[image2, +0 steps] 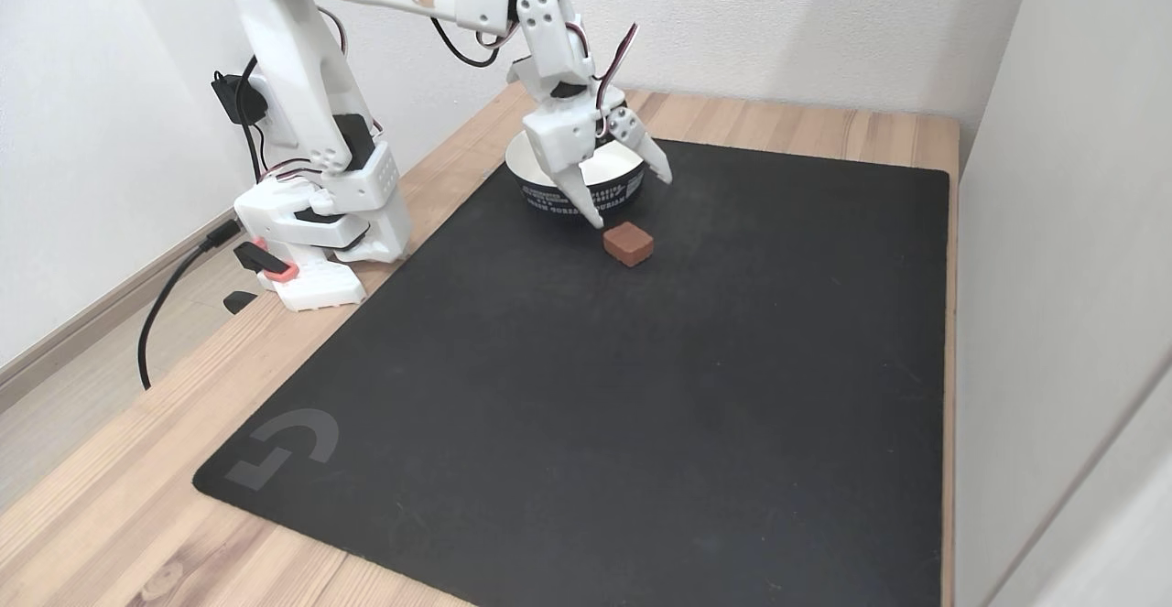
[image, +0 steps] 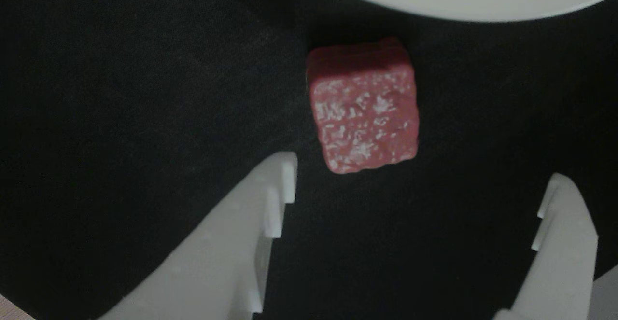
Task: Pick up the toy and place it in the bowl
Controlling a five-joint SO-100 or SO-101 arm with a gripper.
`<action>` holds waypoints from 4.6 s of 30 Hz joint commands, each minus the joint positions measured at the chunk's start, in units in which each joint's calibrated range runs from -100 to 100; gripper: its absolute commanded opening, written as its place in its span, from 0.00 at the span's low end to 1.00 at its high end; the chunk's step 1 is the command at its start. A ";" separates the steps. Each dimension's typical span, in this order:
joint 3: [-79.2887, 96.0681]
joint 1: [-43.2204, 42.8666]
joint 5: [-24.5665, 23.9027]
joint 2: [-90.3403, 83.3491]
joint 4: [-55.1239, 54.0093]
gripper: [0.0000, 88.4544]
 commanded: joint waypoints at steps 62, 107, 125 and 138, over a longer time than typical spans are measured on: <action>-6.16 3.16 -0.15 15.21 -3.49 0.03; 25.83 -23.27 -13.46 -20.64 -23.05 0.03; 26.10 -22.77 -13.30 -20.64 -22.46 0.23; 18.89 -7.80 -13.30 -33.06 -22.20 0.03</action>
